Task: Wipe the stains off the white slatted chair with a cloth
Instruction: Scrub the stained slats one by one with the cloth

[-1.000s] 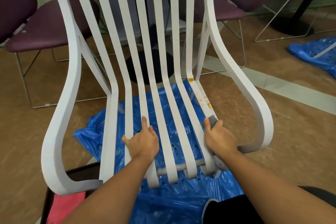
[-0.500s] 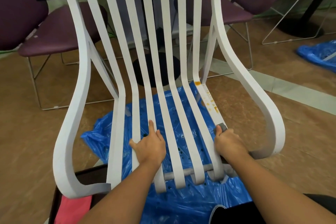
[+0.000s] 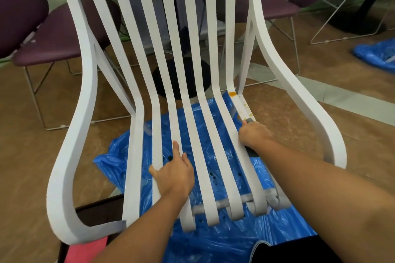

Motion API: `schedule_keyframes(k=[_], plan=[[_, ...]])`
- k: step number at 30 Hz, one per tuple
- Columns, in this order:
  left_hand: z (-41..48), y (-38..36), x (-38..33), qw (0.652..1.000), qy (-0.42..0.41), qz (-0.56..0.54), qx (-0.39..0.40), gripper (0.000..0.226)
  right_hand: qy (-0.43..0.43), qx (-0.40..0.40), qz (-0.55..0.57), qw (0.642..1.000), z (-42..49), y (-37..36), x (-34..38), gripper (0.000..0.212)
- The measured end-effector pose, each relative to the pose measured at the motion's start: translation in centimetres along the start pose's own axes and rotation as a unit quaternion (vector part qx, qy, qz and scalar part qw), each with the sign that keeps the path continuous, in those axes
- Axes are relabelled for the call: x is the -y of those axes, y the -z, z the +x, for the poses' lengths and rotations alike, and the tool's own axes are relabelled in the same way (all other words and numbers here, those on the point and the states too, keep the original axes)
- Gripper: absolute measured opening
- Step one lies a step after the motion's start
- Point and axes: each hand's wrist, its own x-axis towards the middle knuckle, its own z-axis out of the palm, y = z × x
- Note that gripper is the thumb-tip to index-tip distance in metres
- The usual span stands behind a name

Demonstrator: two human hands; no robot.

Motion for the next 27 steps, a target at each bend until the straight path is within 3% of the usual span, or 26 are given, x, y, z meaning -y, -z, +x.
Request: schedule_keyframes(k=[4,6,14,20,27], plan=[[0.1,-0.2,0.0,1.0,0.0,0.005,0.002,0.055,0.035,0.02,0.004,0.999,2.0,1.2,3.0,0.053],[0.1,-0.2,0.0,1.0,0.002,0.006,0.003,0.055,0.096,0.023,-0.025,0.995,3.2,0.9,3.6,0.047],[0.1,-0.1,0.1,1.0,-0.001,0.001,0.006,0.054,0.188,-0.031,-0.039,0.981,2.4,0.9,2.4,0.039],[0.1,0.0,0.0,1.0,0.001,0.003,0.007,0.054,0.11,-0.068,0.062,0.99,-1.9,-0.1,-1.2,0.054],[-0.3,0.4,-0.2,1.0,0.002,0.0,0.006,0.054,0.096,-0.075,0.069,0.99,-9.2,0.5,-6.8,0.051]])
